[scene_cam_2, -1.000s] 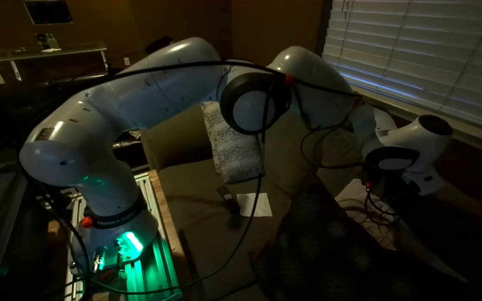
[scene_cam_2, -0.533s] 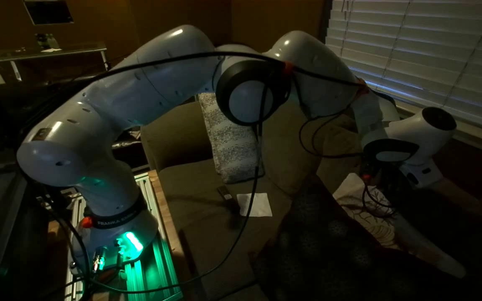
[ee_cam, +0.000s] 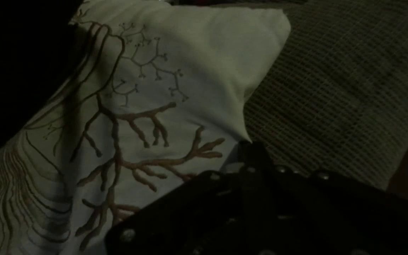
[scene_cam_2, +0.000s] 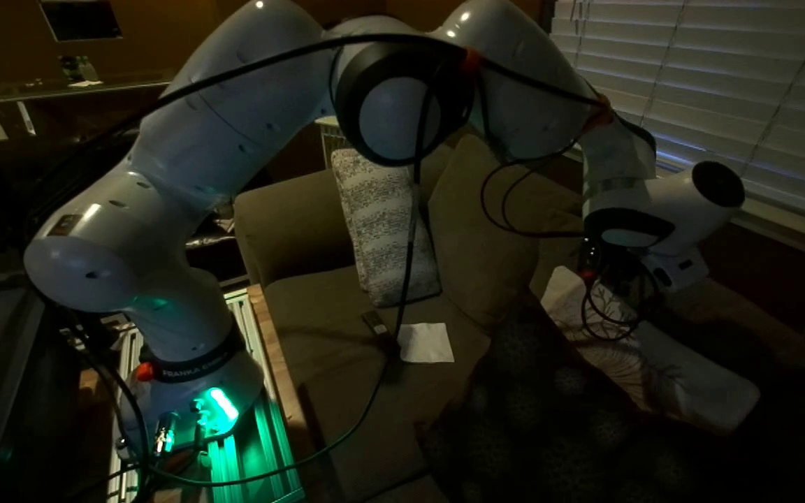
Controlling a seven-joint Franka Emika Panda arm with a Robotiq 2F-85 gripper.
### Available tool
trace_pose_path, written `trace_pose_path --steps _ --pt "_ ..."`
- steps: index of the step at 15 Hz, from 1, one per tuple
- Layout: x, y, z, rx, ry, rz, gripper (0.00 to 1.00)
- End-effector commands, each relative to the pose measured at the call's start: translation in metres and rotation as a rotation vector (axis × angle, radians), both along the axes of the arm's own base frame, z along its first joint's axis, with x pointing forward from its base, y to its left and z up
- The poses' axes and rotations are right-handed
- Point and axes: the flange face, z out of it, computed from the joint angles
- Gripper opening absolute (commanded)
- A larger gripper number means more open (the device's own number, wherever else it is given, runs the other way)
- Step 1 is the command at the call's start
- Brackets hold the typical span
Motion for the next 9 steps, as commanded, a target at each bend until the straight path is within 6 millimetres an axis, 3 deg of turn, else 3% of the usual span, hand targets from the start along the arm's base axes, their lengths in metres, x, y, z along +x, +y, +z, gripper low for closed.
trace_pose_path --steps 1,7,8,9 --pt "-0.017 0.037 0.052 0.085 -0.067 0.021 0.00" --pt "-0.014 0.082 0.060 0.131 -0.083 0.082 0.00" --pt "-0.014 0.056 0.034 0.086 -0.050 0.063 0.00" --pt "-0.014 0.059 0.032 0.080 -0.044 0.068 0.01"
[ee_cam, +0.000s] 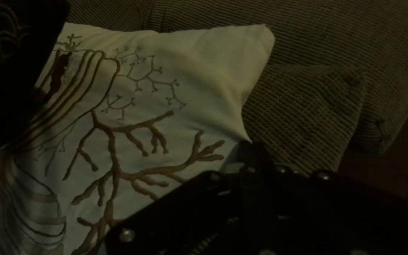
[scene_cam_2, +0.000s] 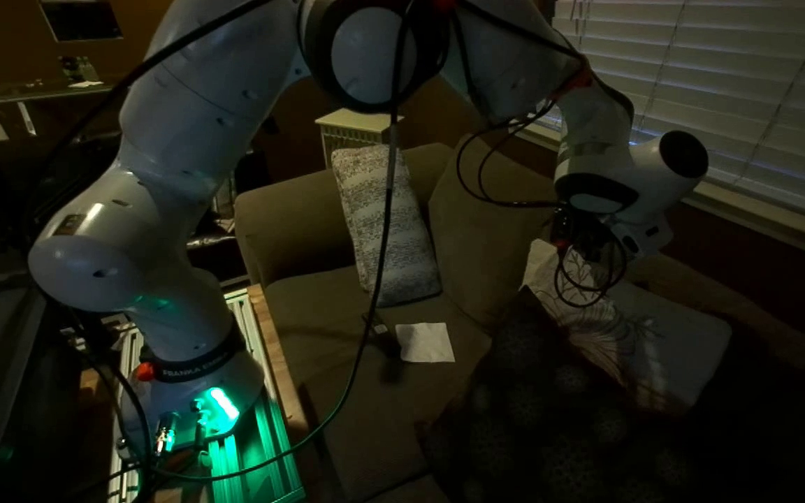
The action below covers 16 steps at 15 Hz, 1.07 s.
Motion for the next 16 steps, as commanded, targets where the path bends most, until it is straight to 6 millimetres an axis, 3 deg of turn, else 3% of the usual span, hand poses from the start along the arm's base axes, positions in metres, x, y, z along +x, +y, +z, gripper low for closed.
trace_pose_path --steps 1,7,9,16 --pt "-0.001 -0.002 -0.003 -0.008 0.007 -0.001 0.01" --pt "-0.005 -0.008 -0.002 -0.012 -0.014 -0.020 0.00" --pt "-0.006 0.004 0.001 -0.072 -0.013 -0.035 0.00" --pt "-0.017 0.093 0.008 -0.230 -0.057 0.012 0.00"
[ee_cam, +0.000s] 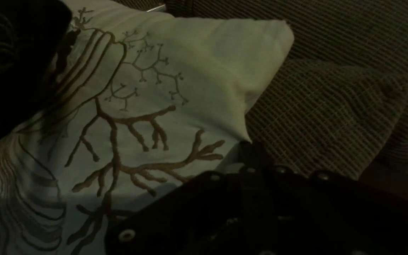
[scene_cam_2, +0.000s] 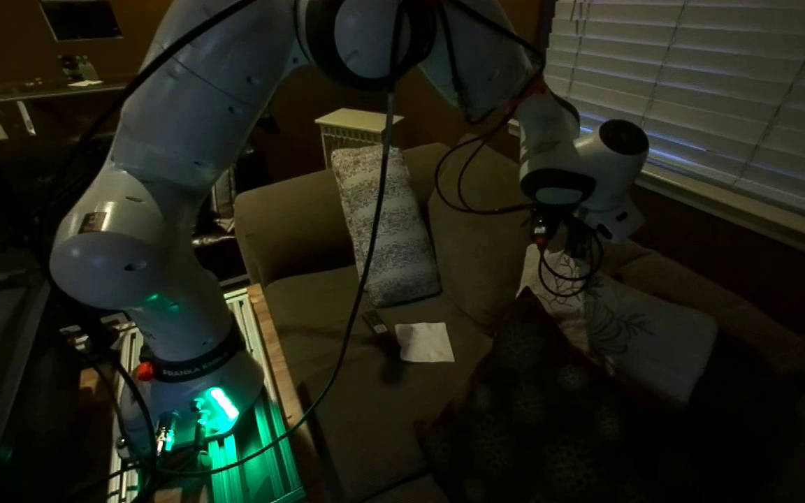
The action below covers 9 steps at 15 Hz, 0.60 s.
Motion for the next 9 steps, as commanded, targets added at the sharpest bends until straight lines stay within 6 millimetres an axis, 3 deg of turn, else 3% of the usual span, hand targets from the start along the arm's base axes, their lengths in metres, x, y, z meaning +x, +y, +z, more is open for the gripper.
trace_pose_path --steps 1,9 --pt "-0.020 0.048 0.020 -0.031 -0.023 0.028 0.00" --pt "-0.058 0.082 0.052 -0.067 -0.155 -0.029 0.00"
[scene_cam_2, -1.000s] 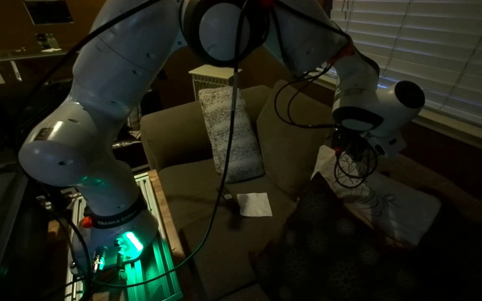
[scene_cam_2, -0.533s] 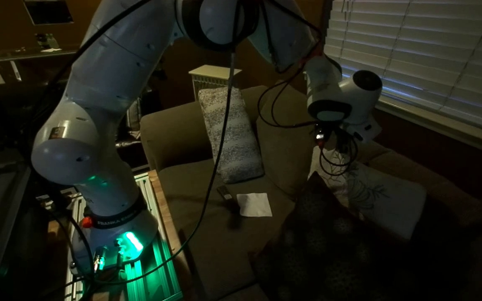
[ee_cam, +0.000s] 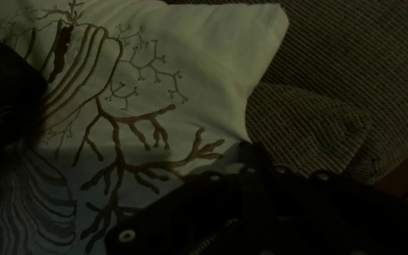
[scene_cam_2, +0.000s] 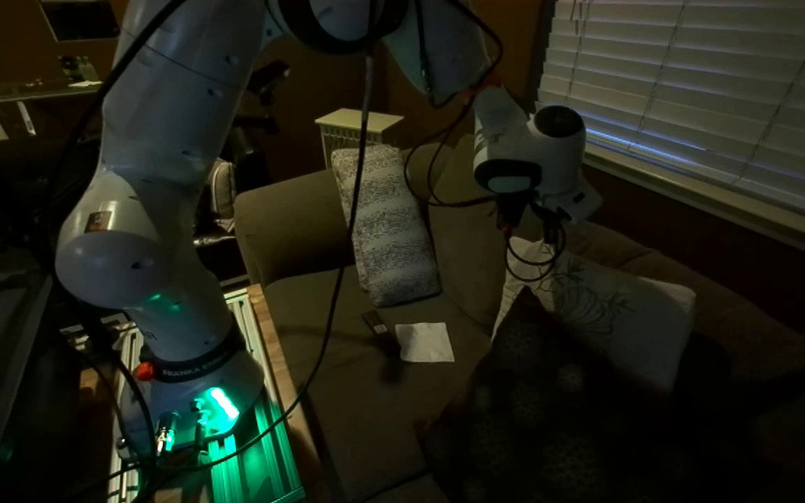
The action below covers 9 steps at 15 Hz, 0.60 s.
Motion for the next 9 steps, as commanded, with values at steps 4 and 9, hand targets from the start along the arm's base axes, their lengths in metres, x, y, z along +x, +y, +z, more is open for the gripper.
trace_pose_path --steps 4,9 --pt "-0.026 0.044 0.050 0.022 -0.072 0.005 0.00" --pt "-0.025 0.075 0.062 0.034 -0.105 0.047 0.00"
